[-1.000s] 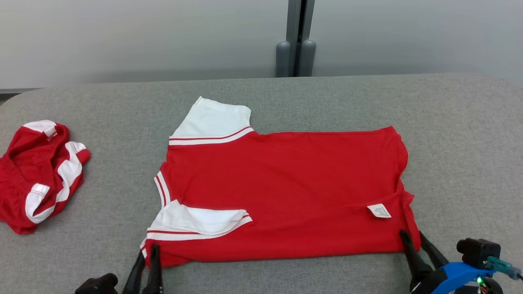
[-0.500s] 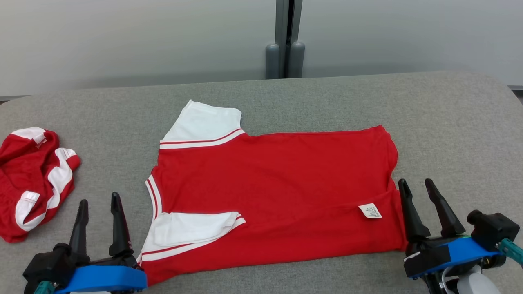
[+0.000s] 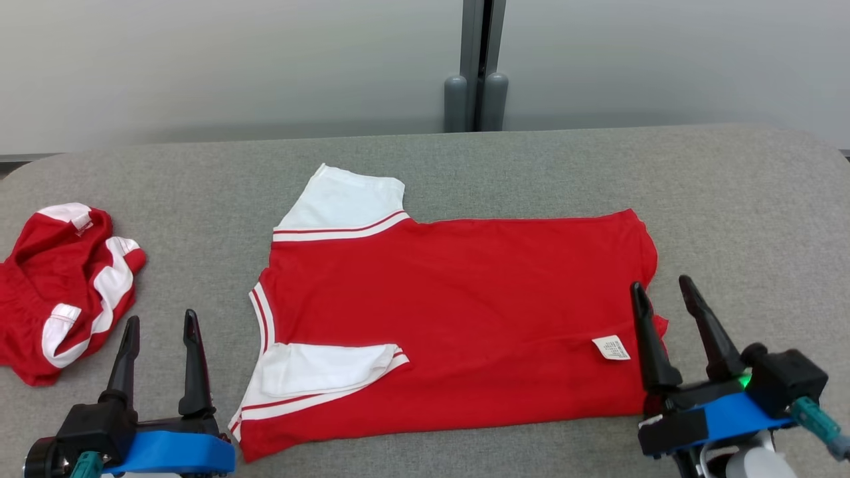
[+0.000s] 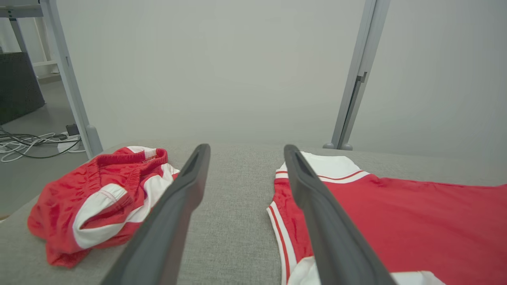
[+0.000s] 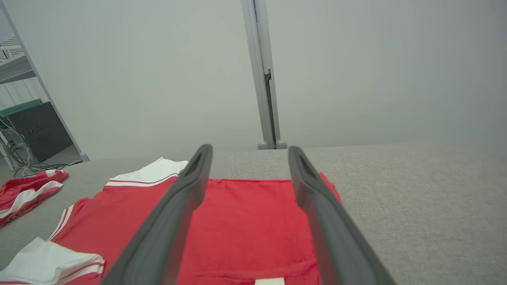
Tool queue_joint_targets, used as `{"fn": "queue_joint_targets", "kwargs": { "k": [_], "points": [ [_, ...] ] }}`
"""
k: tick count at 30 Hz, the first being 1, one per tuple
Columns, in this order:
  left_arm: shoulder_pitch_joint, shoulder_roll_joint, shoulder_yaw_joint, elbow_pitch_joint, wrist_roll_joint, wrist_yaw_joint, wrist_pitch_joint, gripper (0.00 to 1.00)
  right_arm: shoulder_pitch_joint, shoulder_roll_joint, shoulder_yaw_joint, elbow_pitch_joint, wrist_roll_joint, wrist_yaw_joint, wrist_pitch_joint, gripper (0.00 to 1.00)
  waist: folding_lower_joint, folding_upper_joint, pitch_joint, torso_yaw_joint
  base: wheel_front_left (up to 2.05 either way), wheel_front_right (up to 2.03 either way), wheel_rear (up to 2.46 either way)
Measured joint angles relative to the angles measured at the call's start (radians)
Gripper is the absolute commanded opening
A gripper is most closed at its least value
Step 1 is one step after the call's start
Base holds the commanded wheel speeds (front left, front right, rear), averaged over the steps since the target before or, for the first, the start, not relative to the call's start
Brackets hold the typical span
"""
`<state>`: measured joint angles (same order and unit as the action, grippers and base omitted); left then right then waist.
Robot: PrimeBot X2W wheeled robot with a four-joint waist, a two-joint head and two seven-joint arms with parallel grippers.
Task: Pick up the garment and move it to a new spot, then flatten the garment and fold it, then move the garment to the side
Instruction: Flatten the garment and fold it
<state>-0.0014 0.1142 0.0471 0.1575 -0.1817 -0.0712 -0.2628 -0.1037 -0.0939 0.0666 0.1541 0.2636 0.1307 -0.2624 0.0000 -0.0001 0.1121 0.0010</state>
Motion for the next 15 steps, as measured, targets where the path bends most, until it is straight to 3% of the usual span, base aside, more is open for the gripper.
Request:
{"fn": "queue_joint_targets", "kwargs": {
  "k": [15],
  "points": [
    [0.0,-0.005,0.009,0.068,0.051,-0.024,0.0,1.0,0.064,0.03,-0.002,0.036,-0.053,0.0,0.0,1.0,0.0,0.0001,-0.033,0.011,0.0,0.0,0.0]
  ]
}}
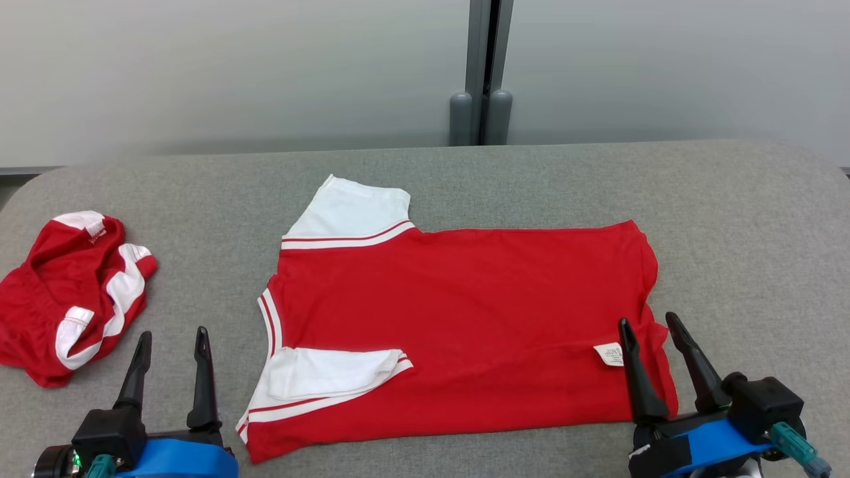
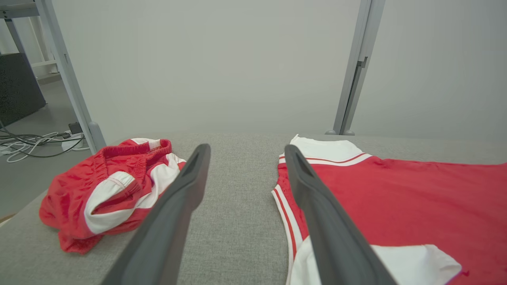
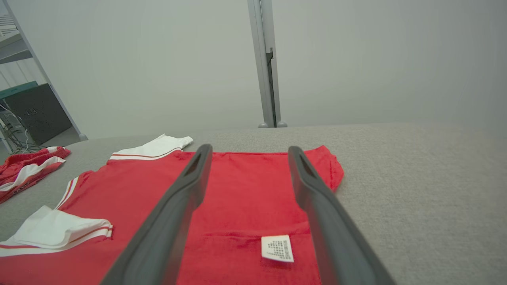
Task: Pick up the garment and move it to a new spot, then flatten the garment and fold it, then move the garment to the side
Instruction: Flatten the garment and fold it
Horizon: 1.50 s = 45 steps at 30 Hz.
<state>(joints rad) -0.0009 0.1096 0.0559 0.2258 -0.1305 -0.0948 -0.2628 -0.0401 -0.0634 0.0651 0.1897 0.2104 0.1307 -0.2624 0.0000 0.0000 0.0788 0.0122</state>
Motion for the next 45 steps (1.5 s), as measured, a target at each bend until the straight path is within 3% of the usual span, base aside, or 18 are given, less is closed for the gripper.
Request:
{"fn": "queue_joint_targets", "kwargs": {
  "k": [27,38,45],
  "points": [
    [-0.006,0.019,0.003,0.049,-0.003,-0.014,0.0,1.0,-0.005,0.01,-0.002,0.088,-0.009,0.0,0.0,1.0,-0.0001,0.0,-0.014,-0.009,0.0,0.0,0.0],
    [-0.42,0.163,-0.083,0.14,-0.052,-0.033,0.071,1.0,-0.328,-0.089,0.006,0.144,-0.026,0.0,0.058,1.0,0.0001,0.0002,0.126,-0.063,0.0,0.0,0.0],
    [-0.745,0.28,-0.237,0.215,-0.155,-0.034,0.184,1.0,-0.584,-0.17,0.083,0.235,-0.012,0.0,0.15,1.0,0.0005,0.0003,0.278,-0.118,0.0,0.0,0.0]
  ]
}}
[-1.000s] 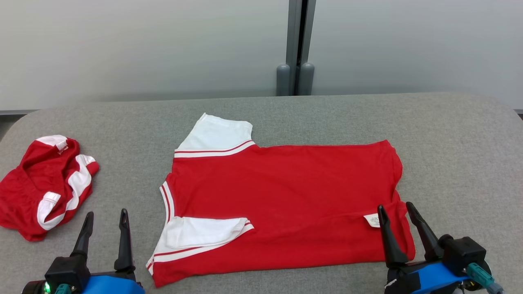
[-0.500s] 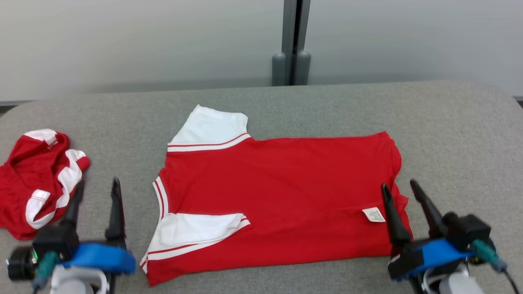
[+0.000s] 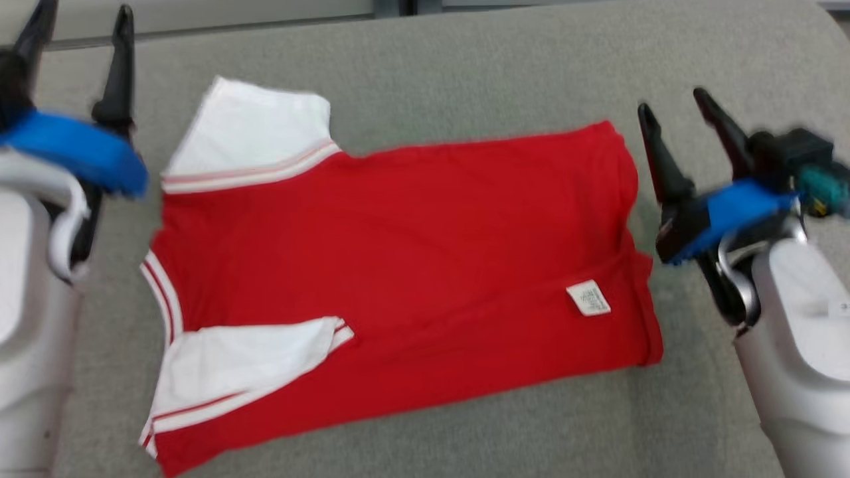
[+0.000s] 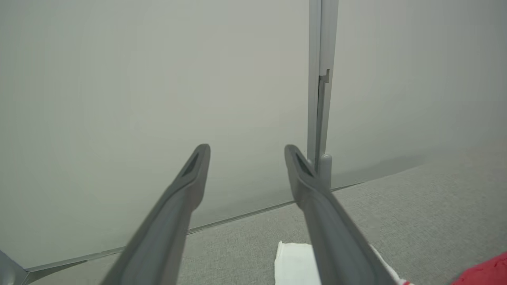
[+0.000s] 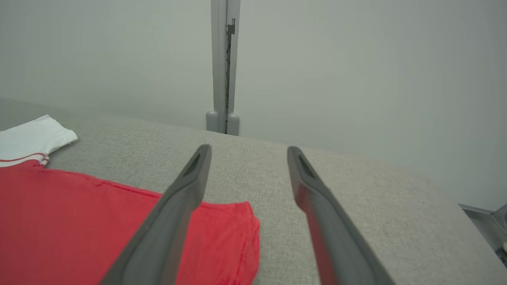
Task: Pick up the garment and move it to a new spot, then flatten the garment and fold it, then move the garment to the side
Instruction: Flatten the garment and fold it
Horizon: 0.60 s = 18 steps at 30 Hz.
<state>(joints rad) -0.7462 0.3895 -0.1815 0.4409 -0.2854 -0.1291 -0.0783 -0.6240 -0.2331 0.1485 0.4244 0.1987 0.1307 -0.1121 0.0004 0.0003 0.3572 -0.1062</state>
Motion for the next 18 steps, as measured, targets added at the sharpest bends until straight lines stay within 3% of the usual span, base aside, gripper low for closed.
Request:
{"fn": "queue_joint_targets", "kwargs": {
  "k": [13,18],
  "points": [
    [-0.323,0.149,-0.325,0.213,-0.199,-0.001,0.211,1.0,-0.272,-0.012,0.142,0.175,0.053,0.0,0.029,1.0,-0.0002,0.0001,0.198,-0.078,0.0,0.0,0.0],
    [-0.369,0.158,-0.413,0.296,-0.283,-0.001,0.271,1.0,-0.314,-0.005,0.178,0.22,0.08,0.0,0.005,1.0,-0.0003,0.0002,0.234,-0.099,0.0,0.0,0.0]
  ]
}}
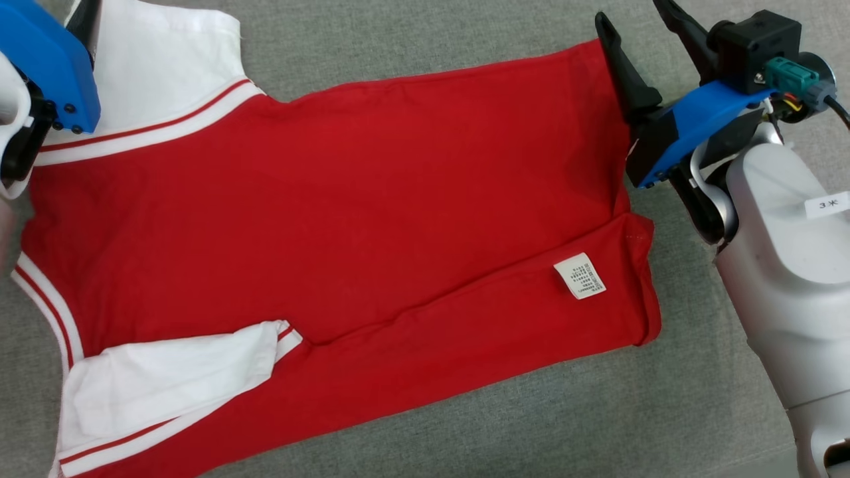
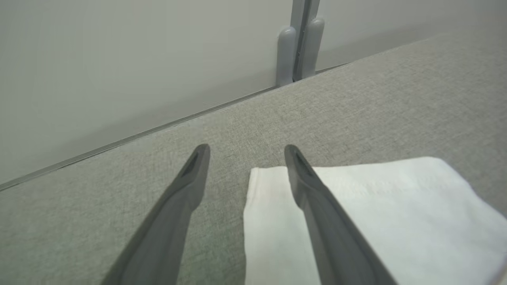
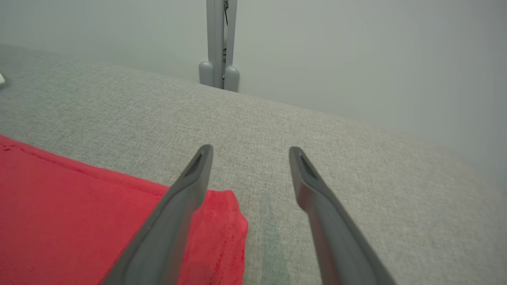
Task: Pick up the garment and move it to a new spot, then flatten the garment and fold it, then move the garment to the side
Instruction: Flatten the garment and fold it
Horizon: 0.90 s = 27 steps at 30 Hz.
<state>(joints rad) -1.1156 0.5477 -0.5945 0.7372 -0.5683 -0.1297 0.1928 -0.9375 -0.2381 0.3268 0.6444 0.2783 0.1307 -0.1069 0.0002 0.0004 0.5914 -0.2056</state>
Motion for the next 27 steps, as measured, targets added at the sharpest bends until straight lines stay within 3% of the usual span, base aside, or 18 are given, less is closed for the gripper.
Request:
{"fn": "queue_joint_targets", "kwargs": {
  "k": [7,17,18,19,20,27],
  "points": [
    [-0.038,0.014,-0.089,0.082,-0.094,0.0,0.089,1.0,-0.033,0.002,0.046,0.06,0.024,0.0,-0.021,1.0,-0.0002,-0.0002,0.014,-0.012,0.0,0.0,0.0],
    [-0.063,-0.003,-0.165,0.057,-0.265,0.0,0.184,1.0,-0.081,-0.009,0.119,0.131,0.081,0.0,0.002,1.0,-0.0003,-0.0004,0.008,-0.012,0.0,0.0,0.0],
    [-0.071,0.0,-0.179,0.059,-0.259,0.0,0.186,0.78,-0.084,-0.01,0.124,0.139,0.086,0.0,0.007,1.0,-0.0003,-0.0004,0.008,-0.012,0.0,0.0,0.0],
    [-0.076,0.002,-0.191,0.063,-0.259,0.0,0.189,0.05,-0.085,-0.01,0.13,0.147,0.094,0.0,0.016,1.0,-0.0003,-0.0004,0.007,-0.012,0.0,0.0,0.0],
    [-0.077,0.001,-0.196,0.065,-0.263,0.0,0.188,0.0,-0.085,-0.01,0.139,0.157,0.108,0.0,0.029,1.0,-0.0003,-0.0003,0.005,-0.012,0.0,0.0,0.0],
    [-0.081,-0.004,-0.244,0.077,-0.276,0.0,0.138,0.0,-0.085,-0.03,0.202,0.183,0.219,0.0,0.128,1.0,-0.0003,-0.0003,-0.026,0.004,0.0,0.0,0.0]
  ]
}}
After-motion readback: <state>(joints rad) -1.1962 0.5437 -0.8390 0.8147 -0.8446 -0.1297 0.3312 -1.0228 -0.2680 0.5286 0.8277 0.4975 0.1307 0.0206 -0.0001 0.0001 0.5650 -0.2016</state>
